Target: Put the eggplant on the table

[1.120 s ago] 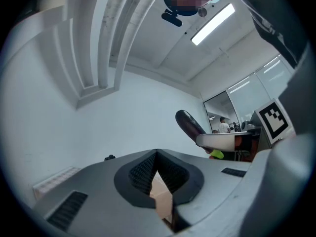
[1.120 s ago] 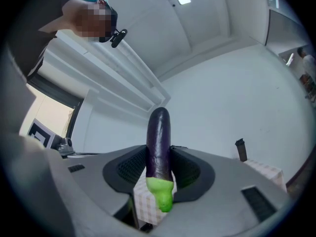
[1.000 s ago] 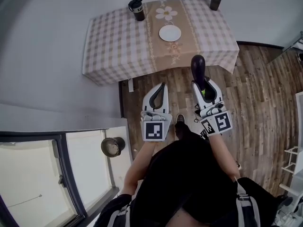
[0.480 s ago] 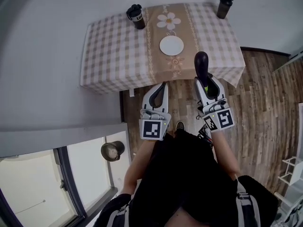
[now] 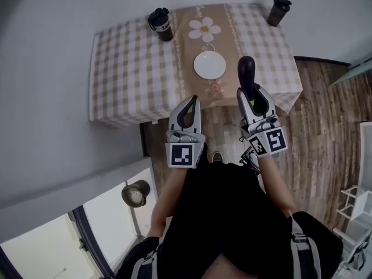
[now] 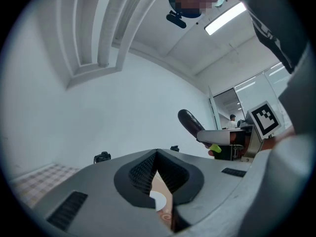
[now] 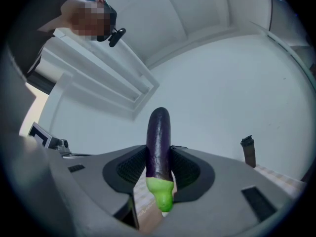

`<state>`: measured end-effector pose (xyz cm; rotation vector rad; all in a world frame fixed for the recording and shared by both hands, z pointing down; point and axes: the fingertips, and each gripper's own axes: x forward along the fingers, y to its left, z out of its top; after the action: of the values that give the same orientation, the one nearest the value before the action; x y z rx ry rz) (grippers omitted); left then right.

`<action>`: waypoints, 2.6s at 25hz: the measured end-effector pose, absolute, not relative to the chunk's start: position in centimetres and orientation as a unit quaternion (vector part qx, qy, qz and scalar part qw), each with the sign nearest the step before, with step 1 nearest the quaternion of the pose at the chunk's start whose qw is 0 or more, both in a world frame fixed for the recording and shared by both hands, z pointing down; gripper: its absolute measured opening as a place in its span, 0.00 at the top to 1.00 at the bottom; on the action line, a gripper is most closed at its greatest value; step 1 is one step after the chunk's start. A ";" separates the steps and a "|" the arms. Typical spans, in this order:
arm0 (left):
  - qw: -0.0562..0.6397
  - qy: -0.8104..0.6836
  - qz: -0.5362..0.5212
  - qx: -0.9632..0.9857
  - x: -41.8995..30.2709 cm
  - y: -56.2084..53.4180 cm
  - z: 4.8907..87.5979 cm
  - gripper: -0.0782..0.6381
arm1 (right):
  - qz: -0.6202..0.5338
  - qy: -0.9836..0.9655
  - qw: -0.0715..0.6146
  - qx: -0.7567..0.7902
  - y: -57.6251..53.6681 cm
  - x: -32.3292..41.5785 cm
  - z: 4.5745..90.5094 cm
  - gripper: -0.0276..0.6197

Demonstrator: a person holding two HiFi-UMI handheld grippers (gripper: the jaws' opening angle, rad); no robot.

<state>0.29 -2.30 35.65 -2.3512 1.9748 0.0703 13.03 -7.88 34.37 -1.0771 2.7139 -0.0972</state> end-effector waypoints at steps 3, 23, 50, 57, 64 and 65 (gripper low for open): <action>0.043 0.633 0.031 -0.772 -1.8 -5.5 35.2 0.89 | -0.020 0.922 0.103 -0.372 -10.3 11.0 33.7 0.71; 0.035 0.600 0.043 -0.798 -7.5 -15.1 36.3 0.89 | 0.027 0.912 0.062 -0.405 -19.0 5.8 33.4 0.71; 0.013 0.606 0.022 -0.795 -9.4 -16.4 40.3 0.89 | 0.024 0.920 -0.020 -0.392 -22.3 2.7 39.2 0.71; 0.009 0.606 0.021 -0.795 -9.6 -15.9 40.8 0.89 | 0.008 0.920 -0.048 -0.388 -22.6 2.0 41.6 0.71; 0.007 0.607 0.021 -0.794 -9.9 -15.8 41.1 0.89 | -0.017 0.915 -0.091 -0.392 -23.3 1.9 45.3 0.71; 0.005 0.607 0.022 -0.794 -9.9 -15.7 41.1 0.89 | -0.020 0.915 -0.097 -0.392 -23.5 1.8 45.9 0.71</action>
<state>-9.89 -15.74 41.09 -2.4880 1.9007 0.0696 1.83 -23.45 45.88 -1.3134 3.0667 -0.0678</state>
